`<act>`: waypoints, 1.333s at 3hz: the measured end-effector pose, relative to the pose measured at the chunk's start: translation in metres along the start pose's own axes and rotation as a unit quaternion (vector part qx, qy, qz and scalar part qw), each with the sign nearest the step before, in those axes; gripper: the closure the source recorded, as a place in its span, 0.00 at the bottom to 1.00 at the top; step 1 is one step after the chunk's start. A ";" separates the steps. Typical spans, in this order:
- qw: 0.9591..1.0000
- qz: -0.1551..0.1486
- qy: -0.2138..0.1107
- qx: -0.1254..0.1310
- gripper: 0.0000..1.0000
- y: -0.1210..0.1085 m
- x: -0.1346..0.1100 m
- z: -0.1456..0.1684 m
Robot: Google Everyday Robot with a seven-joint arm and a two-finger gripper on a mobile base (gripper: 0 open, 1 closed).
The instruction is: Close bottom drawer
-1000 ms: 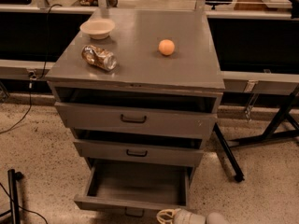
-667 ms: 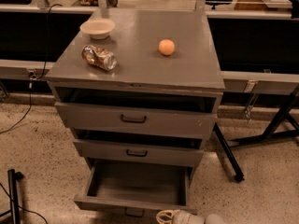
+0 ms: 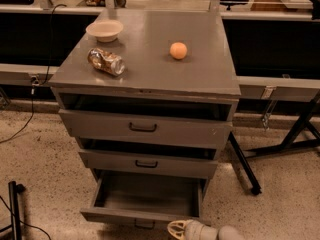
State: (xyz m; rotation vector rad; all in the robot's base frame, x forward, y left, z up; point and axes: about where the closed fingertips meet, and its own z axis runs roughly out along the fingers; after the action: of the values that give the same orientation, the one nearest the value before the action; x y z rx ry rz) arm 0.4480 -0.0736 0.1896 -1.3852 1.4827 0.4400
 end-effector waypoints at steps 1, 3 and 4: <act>1.000 0.001 0.014 0.020 1.00 -0.022 0.013 0.009; 0.999 0.001 0.030 0.011 1.00 -0.020 0.020 0.024; 0.998 0.011 0.038 0.038 1.00 -0.029 0.029 0.031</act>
Offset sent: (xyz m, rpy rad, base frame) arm 0.0222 -0.0045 -0.0056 -0.0139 -0.0092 -0.0380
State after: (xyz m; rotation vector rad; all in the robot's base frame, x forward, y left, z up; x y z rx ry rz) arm 0.4918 -0.0714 0.1632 -1.3390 1.5629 0.3448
